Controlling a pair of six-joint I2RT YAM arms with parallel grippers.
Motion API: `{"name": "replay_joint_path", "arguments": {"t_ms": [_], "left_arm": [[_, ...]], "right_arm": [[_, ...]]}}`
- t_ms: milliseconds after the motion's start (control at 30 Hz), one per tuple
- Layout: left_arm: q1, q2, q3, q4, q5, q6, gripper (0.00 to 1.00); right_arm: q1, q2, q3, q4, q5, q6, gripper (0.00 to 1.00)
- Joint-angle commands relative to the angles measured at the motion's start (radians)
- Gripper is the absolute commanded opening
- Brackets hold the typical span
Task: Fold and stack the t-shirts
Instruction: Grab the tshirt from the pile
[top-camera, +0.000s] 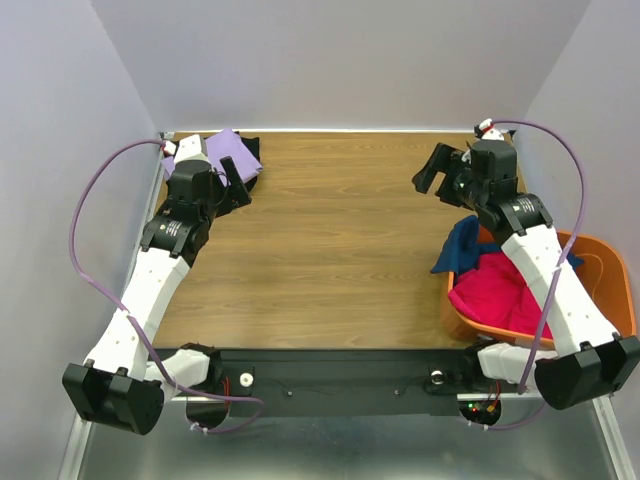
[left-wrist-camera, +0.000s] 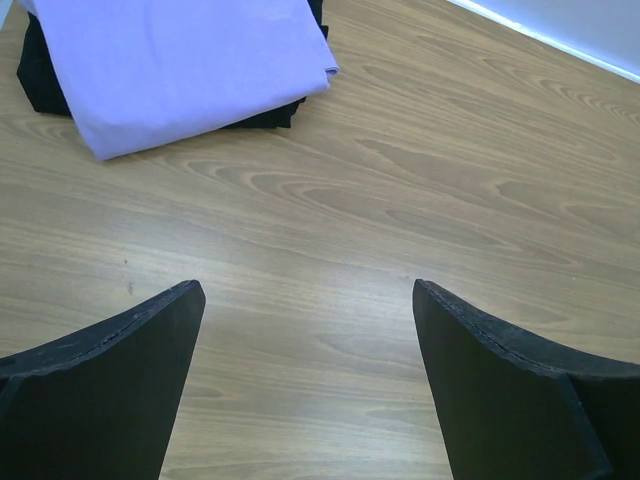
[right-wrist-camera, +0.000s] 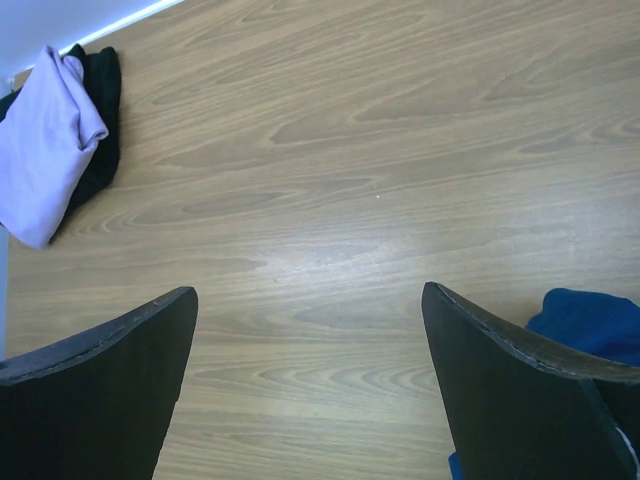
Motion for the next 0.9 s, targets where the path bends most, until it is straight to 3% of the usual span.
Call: {"name": "replay_joint_path", "arguments": {"t_ms": [0, 367, 533, 667, 867], "left_arm": [[0.003, -0.016, 0.048, 0.01, -0.027, 0.005, 0.98], [0.001, -0.016, 0.03, 0.031, -0.009, 0.012, 0.98], [0.003, -0.022, 0.023, 0.031, -0.015, 0.021, 0.99], [0.003, -0.031, 0.004, 0.033, -0.018, 0.024, 0.99], [0.003, -0.043, -0.018, 0.049, 0.0, 0.013, 0.99]], "right_arm": [[-0.004, -0.051, -0.001, 0.019, 0.062, -0.023, 1.0], [-0.004, -0.052, 0.033, -0.096, 0.22, 0.012, 1.0], [-0.006, -0.017, 0.096, -0.351, 0.545, 0.116, 1.0], [-0.039, -0.029, 0.106, -0.57, 0.695, 0.249, 1.0], [-0.199, -0.064, 0.01, -0.603, 0.602, 0.276, 1.0]]}}
